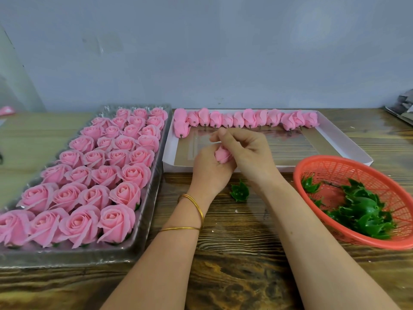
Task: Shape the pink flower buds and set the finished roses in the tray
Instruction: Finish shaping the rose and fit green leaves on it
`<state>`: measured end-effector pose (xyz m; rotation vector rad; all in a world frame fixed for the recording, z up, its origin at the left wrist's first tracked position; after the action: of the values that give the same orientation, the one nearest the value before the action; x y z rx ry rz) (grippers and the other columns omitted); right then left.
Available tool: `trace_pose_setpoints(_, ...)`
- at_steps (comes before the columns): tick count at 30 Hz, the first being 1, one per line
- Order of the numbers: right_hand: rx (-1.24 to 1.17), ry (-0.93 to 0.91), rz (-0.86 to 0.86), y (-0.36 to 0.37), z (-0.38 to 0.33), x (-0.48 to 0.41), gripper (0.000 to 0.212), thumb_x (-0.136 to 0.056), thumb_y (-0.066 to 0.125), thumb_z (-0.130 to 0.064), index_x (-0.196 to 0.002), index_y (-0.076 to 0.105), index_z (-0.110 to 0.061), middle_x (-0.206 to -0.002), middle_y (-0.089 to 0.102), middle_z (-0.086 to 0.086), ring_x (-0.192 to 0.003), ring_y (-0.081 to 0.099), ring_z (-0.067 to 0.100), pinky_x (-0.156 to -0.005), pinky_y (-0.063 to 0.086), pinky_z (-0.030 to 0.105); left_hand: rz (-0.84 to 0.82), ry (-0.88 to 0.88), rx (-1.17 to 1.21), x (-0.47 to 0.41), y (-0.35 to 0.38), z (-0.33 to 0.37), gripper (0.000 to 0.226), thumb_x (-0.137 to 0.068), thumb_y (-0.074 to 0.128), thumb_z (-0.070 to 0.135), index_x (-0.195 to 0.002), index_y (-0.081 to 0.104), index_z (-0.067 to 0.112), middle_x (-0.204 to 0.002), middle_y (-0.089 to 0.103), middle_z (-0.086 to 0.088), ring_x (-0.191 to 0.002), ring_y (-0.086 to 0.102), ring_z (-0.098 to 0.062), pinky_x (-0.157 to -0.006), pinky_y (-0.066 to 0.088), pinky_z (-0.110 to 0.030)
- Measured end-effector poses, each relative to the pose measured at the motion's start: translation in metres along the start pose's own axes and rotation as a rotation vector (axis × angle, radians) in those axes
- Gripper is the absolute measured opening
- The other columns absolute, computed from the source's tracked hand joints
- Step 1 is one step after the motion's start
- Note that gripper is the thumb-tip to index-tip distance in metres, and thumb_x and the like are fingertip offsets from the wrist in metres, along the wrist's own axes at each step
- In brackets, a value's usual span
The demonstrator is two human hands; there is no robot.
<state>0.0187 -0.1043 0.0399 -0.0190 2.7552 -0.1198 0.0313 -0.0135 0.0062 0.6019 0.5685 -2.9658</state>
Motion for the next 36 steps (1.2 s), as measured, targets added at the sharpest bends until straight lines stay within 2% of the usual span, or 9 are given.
trace_pose_setpoints(4, -0.004, 0.001, -0.038, 0.006, 0.000, 0.002, 0.019, -0.095, 0.060, -0.011, -0.082, 0.074, -0.014, -0.086, 0.073, 0.018, -0.087, 0.068, 0.016, -0.088, 0.052, 0.024, -0.003, -0.011, -0.039, -0.001, 0.000, -0.001, 0.028, -0.087, 0.061, 0.011, -0.066, 0.057, 0.029, -0.067, 0.062, 0.005, -0.066, 0.059, -0.004, -0.055, 0.047, -0.016)
trace_pose_setpoints(8, 0.033, -0.009, -0.094, 0.009, 0.002, 0.002, 0.035, -0.096, 0.059, -0.014, -0.067, 0.069, -0.031, -0.076, 0.072, 0.006, -0.095, 0.069, 0.021, -0.091, 0.052, 0.028, 0.025, -0.011, -0.050, -0.002, 0.000, -0.003, 0.040, -0.087, 0.060, 0.008, -0.056, 0.050, 0.032, -0.059, 0.054, 0.012, -0.061, 0.052, 0.003, -0.049, 0.039, -0.008)
trace_pose_setpoints(11, 0.064, -0.021, -0.138, 0.011, 0.003, 0.003, 0.050, -0.098, 0.057, -0.016, -0.054, 0.065, -0.037, -0.085, 0.072, 0.013, -0.104, 0.067, 0.024, -0.089, 0.049, 0.026, 0.035, 0.000, -0.082, -0.002, 0.000, -0.005, 0.039, -0.089, 0.056, 0.007, -0.058, 0.052, 0.029, -0.059, 0.055, 0.009, -0.063, 0.054, -0.001, -0.052, 0.043, -0.011)
trace_pose_setpoints(16, 0.116, -0.033, -0.182, 0.014, 0.009, 0.004, 0.028, -0.099, 0.056, -0.020, -0.077, 0.063, -0.035, -0.067, 0.062, -0.028, -0.074, 0.059, -0.009, -0.072, 0.041, 0.006, 0.099, -0.005, -0.081, -0.003, 0.000, -0.007, 0.023, -0.095, 0.051, 0.015, -0.079, 0.067, 0.007, -0.074, 0.065, -0.005, -0.075, 0.062, -0.018, -0.070, 0.054, -0.037)
trace_pose_setpoints(20, 0.238, -0.055, -0.192, 0.013, 0.016, 0.004, 0.011, -0.097, 0.059, -0.029, -0.106, 0.063, -0.035, -0.089, 0.062, -0.034, -0.091, 0.057, -0.020, -0.084, 0.041, 0.003, 0.104, 0.005, -0.052, -0.006, 0.000, -0.009, 0.023, -0.096, 0.050, 0.021, -0.076, 0.062, 0.023, -0.071, 0.059, 0.010, -0.070, 0.057, -0.001, -0.063, 0.046, -0.016)
trace_pose_setpoints(24, 0.446, -0.095, -0.246, 0.011, 0.016, 0.004, 0.045, -0.098, 0.055, -0.037, -0.134, 0.056, -0.011, -0.117, 0.059, -0.012, -0.104, 0.050, -0.008, -0.087, 0.029, -0.005, 0.077, 0.061, -0.170, -0.008, 0.001, -0.009, 0.037, -0.097, 0.052, 0.016, -0.065, 0.049, 0.035, -0.064, 0.047, 0.018, -0.062, 0.047, 0.013, -0.061, 0.035, 0.002)
trace_pose_setpoints(29, 0.535, -0.085, -0.327, 0.010, 0.015, 0.005, 0.042, -0.098, 0.048, -0.045, -0.122, 0.060, -0.012, -0.116, 0.059, -0.003, -0.101, 0.046, -0.001, -0.088, 0.030, -0.001, 0.083, 0.082, -0.170, -0.007, 0.001, -0.009, 0.044, -0.095, 0.054, 0.011, -0.060, 0.042, 0.036, -0.059, 0.044, 0.017, -0.066, 0.048, 0.024, -0.061, 0.035, 0.002)
trace_pose_setpoints(32, 0.545, -0.040, -0.356, 0.008, 0.015, 0.005, 0.029, -0.096, 0.047, -0.051, -0.096, 0.061, -0.025, -0.094, 0.060, -0.008, -0.088, 0.050, 0.000, -0.080, 0.038, 0.017, 0.066, 0.048, -0.131, -0.007, 0.000, -0.011, 0.042, -0.093, 0.056, 0.011, -0.059, 0.044, 0.033, -0.058, 0.045, 0.014, -0.060, 0.051, 0.012, -0.056, 0.037, -0.001)
trace_pose_setpoints(36, 0.407, -0.020, -0.306, 0.001, 0.009, 0.005, 0.022, -0.093, 0.057, -0.048, -0.089, 0.063, -0.027, -0.084, 0.064, -0.012, -0.081, 0.056, -0.007, -0.070, 0.040, 0.010, 0.024, -0.032, 0.009, -0.005, -0.001, -0.007, 0.027, -0.087, 0.064, 0.012, -0.062, 0.059, 0.021, -0.061, 0.059, 0.006, -0.060, 0.056, 0.003, -0.055, 0.042, -0.004)
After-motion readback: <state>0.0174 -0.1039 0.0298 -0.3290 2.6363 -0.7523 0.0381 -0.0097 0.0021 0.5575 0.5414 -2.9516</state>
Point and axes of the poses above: each hand's wrist, its own x-axis away from the middle knuckle, its own y-axis out of the palm, z = x × y, the point moved 4 cm from there along -x, towards the middle knuckle
